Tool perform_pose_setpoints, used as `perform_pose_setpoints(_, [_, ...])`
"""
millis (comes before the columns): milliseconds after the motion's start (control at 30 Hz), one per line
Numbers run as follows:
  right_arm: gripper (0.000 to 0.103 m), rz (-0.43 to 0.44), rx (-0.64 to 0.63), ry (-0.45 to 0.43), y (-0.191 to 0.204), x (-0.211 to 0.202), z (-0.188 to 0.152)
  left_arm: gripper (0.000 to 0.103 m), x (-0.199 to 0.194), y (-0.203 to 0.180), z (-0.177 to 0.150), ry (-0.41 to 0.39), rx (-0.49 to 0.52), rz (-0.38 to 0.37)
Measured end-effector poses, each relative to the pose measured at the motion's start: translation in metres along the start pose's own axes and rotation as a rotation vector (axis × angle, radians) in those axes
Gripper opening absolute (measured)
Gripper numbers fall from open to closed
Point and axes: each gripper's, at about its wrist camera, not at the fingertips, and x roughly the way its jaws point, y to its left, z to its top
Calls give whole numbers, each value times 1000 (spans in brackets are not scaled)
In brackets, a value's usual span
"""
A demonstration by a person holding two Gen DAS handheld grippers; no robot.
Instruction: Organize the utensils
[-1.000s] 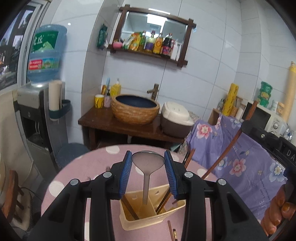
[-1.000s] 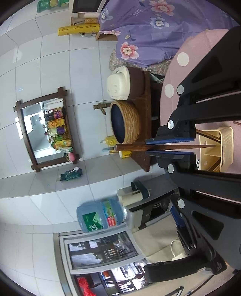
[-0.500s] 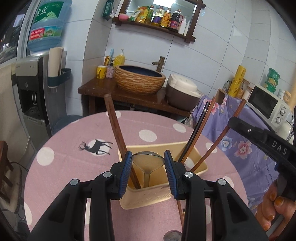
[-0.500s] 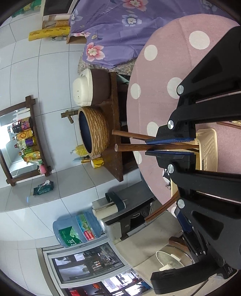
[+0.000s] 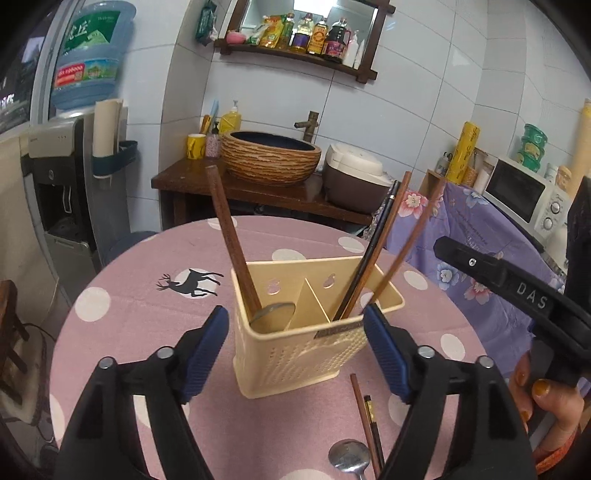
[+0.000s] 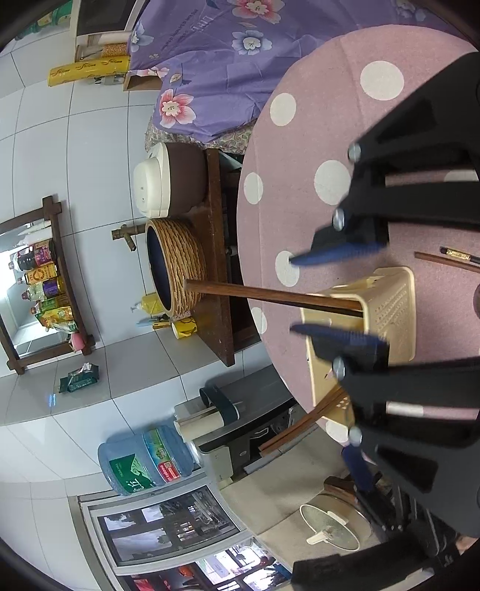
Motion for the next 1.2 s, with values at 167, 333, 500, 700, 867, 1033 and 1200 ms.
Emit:
perform_pose_setpoints(167, [49,2,-92,22,9,-16,-26,82,-24,9,-25,13,-18,-23])
perform_pose_setpoints(333, [54,130,-231,127,34,-31,-80,87,-50,35,-65,0,-53,62])
perform_pose_setpoints(500, [62,371,-416,310,77,-36,-155,87,-79,70,-104,-11,-124,171])
perform_pose_setpoints(700, [67,438,-622,467,121,-27,-222,87,-105,97,-134,10,-194,226])
perform_pose_setpoints(867, [70,432,-710,527,133,-17,-242,87,-116,105,-145,17,-204,239])
perform_pose_setpoints(1033, [41,418,-715,580,133,-5,-245,87,-120,110,-155,17,-225,230])
perform_pose_setpoints(1200, [40,362,-666,600,140,1,-241,87,-119,110,-158,17,-239,209])
